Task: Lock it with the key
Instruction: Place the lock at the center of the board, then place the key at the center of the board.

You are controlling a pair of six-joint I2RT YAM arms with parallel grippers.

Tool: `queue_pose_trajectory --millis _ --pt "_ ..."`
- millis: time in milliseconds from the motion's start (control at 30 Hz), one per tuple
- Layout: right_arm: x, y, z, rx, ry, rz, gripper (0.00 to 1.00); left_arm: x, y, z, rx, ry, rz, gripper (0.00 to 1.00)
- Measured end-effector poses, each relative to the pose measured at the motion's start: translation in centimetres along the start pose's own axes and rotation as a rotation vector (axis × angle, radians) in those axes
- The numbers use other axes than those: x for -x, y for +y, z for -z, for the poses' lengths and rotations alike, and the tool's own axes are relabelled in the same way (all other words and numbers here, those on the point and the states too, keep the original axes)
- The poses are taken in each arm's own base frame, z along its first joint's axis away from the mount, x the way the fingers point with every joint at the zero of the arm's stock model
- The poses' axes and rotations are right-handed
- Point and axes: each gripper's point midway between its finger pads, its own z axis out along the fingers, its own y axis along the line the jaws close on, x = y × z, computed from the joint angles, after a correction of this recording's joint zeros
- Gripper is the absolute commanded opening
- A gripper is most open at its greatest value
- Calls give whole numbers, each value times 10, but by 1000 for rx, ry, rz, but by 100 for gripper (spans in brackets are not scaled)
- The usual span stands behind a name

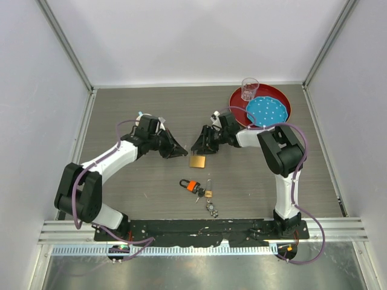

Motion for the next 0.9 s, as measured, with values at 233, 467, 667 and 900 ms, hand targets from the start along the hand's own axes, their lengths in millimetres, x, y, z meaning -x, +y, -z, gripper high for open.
queue_pose_trajectory --millis 233,467,667,900 --pt "14 -3 8 -89 5 48 59 -4 12 -4 55 36 5 0" --pt "28 -11 19 -211 -5 105 60 -6 24 -11 94 59 23 0" --pt "36 -11 39 -288 -21 121 66 -6 34 -19 127 78 46 0" --pt "52 36 83 -268 -101 186 70 -2 42 -33 151 94 64 0"
